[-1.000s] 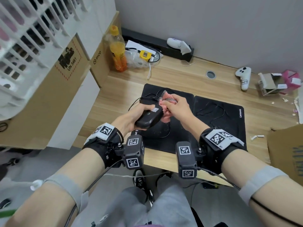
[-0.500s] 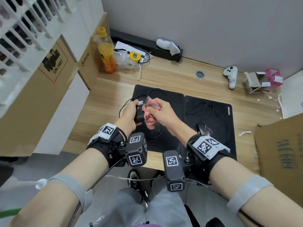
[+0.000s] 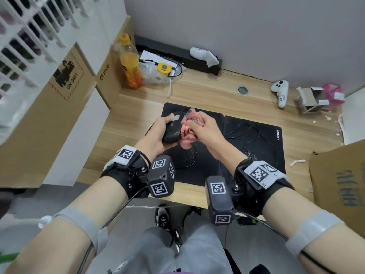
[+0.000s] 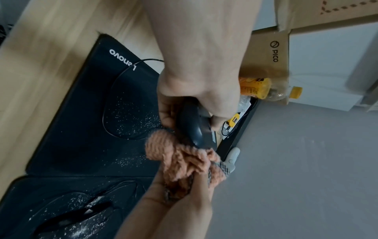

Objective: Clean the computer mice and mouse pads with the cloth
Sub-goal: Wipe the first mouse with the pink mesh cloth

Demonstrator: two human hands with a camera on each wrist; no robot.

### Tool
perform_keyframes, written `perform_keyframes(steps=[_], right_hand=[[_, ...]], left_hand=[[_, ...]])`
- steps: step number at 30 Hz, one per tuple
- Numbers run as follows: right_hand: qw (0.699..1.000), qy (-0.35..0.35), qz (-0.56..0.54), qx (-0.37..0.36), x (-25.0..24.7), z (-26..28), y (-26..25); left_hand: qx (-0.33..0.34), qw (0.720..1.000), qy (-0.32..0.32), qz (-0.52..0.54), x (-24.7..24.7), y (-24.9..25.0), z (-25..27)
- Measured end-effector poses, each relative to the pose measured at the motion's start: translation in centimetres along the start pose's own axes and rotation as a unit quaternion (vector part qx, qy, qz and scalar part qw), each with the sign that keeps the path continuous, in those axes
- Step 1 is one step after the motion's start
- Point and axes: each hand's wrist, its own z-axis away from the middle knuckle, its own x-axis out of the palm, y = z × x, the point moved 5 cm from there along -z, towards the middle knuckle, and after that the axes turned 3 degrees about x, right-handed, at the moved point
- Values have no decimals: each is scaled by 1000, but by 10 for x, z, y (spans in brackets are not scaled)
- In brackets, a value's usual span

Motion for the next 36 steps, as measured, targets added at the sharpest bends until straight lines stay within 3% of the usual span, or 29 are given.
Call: perform_keyframes(steps=[8,11,16,21,30,36], right_hand=[[997,26,-66,40,-1,-26,-3],[997,12,-58,40,4,-22,-8],[997,-70,-14,8,27,1,-10],[994,-97,55,-1,34,14,-7],[995,12,99,-30,17,8,-16],[993,60,98,-15,7,-3,-15]], left_hand=[[-40,996,-71,-41,3,-4,18],[-14,997,-46,-60,-3,-1,18],[17,998,54,9,-11,2,6],[1,1000,28,1,-15,-1,7],[8,999,-23,-49,-9,-7,11],[24,983,-124,-134,-14,-2,30]])
